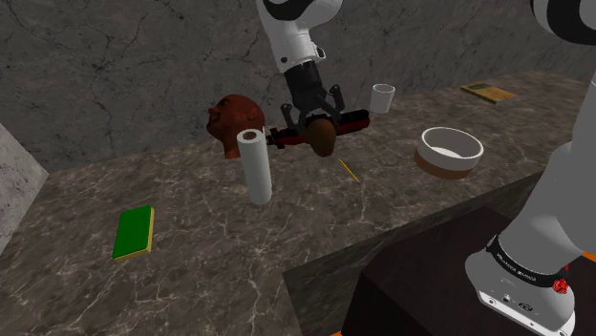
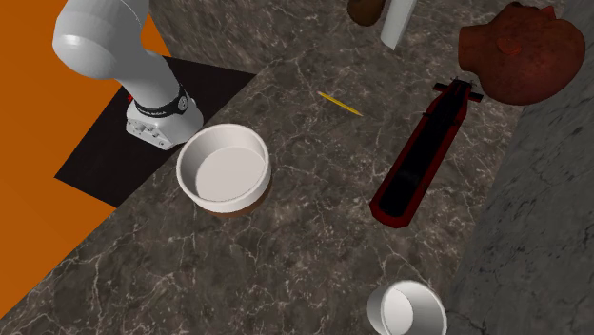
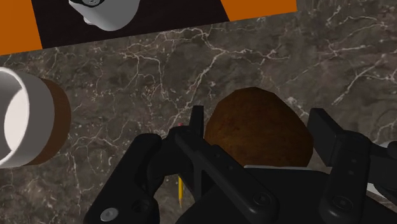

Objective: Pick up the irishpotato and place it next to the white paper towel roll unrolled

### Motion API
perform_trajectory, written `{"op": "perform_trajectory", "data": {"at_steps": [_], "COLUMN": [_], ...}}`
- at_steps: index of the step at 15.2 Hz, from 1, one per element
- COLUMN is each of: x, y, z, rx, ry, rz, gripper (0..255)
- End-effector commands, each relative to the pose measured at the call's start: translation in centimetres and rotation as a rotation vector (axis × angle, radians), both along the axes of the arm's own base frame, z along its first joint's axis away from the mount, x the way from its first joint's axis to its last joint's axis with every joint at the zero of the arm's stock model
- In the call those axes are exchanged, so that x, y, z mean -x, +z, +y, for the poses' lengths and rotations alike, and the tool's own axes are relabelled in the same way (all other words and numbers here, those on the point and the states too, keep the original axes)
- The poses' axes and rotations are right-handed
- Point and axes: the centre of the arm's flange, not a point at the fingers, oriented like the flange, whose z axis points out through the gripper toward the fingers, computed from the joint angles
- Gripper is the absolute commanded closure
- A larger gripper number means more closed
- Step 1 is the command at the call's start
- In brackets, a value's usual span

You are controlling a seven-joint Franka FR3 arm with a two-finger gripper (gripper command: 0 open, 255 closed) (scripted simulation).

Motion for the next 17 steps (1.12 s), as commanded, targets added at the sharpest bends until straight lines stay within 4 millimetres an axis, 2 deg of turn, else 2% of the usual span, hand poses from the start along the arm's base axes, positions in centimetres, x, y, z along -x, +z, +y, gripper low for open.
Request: {"op": "perform_trajectory", "data": {"at_steps": [1, 17], "x": [0.0, 0.0], "y": [-1.0, -9.5], "z": [0.0, 0.0], "rx": [0.0, 0.0], "ry": [0.0, 0.0], "rz": [0.0, 0.0], "gripper": [255, 255]}}
